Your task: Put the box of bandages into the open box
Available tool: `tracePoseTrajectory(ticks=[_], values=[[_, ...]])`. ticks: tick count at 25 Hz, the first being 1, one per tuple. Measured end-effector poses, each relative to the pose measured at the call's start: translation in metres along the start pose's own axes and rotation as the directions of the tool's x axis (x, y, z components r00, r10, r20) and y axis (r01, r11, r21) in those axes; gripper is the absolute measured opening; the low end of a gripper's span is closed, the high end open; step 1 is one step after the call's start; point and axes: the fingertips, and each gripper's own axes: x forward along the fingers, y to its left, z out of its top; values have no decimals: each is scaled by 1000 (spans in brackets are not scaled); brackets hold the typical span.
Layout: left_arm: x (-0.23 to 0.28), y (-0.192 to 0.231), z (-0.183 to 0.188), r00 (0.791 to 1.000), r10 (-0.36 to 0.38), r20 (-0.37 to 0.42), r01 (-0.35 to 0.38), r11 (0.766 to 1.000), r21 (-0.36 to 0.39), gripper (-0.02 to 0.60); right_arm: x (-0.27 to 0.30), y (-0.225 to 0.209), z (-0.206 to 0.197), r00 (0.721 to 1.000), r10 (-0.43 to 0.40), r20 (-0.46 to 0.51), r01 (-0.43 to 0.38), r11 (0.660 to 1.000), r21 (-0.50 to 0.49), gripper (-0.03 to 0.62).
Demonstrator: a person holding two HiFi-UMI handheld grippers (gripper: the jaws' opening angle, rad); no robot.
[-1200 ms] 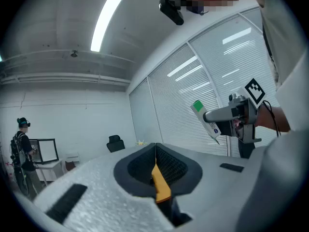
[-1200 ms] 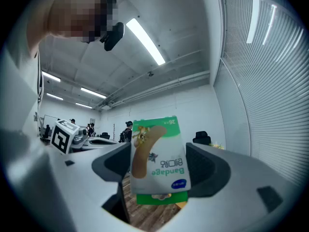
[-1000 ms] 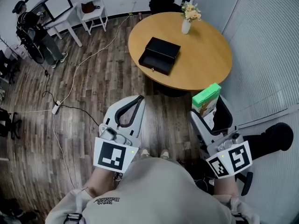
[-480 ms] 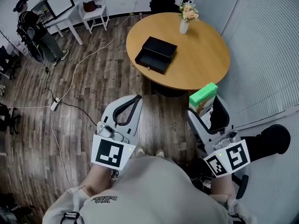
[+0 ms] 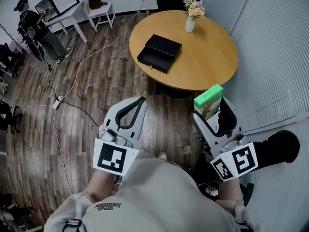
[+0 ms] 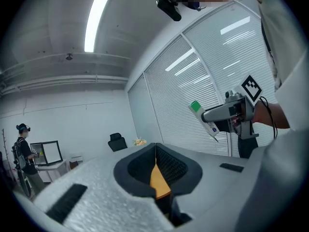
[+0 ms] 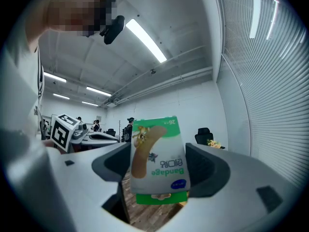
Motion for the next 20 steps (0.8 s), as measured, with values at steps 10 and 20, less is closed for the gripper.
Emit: tracePoseTrajectory(ticks=[10,20], values=[[3,-7,1,1000,31,-5,-31,1000,-2,23,-5,-6,-8,999,45,-24,-45,999,3,334],[-5,-7,-3,999,51,-2,-51,999,10,23,3,-7,-9,998,53,-15,-54,998,-38,334]])
